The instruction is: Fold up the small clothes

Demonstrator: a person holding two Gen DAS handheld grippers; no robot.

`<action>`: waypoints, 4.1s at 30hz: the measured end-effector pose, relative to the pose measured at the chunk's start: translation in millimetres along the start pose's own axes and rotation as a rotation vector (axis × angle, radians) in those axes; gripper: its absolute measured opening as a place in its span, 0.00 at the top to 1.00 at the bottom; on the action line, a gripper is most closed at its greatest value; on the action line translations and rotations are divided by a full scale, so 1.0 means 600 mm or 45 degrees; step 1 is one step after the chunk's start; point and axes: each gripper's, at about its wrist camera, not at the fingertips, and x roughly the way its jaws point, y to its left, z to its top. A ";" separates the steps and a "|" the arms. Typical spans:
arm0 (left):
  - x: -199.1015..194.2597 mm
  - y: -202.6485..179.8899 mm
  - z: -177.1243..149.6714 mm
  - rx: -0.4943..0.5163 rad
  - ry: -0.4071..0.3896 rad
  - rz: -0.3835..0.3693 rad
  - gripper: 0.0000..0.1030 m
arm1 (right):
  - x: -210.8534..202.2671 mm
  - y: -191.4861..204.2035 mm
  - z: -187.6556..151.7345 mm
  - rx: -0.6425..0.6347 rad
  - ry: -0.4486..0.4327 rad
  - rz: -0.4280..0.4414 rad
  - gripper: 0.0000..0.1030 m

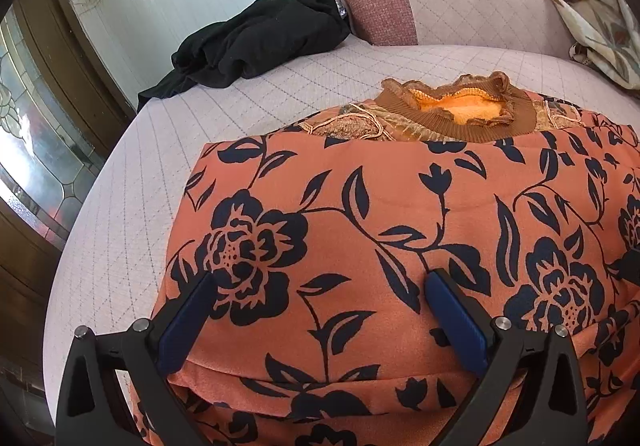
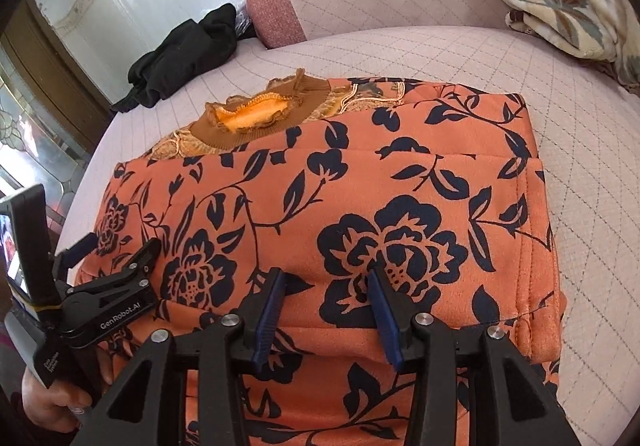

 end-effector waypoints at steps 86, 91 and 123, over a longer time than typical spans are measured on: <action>-0.264 0.302 -0.417 -0.504 0.363 -0.219 0.00 | -0.298 -0.228 -0.277 0.372 -0.059 0.019 0.34; -0.276 0.267 -0.442 -0.453 0.367 -0.308 0.12 | -0.312 -0.234 -0.324 0.344 0.022 -0.045 0.34; -0.279 0.326 -0.327 -0.487 0.338 -0.769 0.92 | -0.353 -0.147 -0.298 0.184 0.152 0.227 0.93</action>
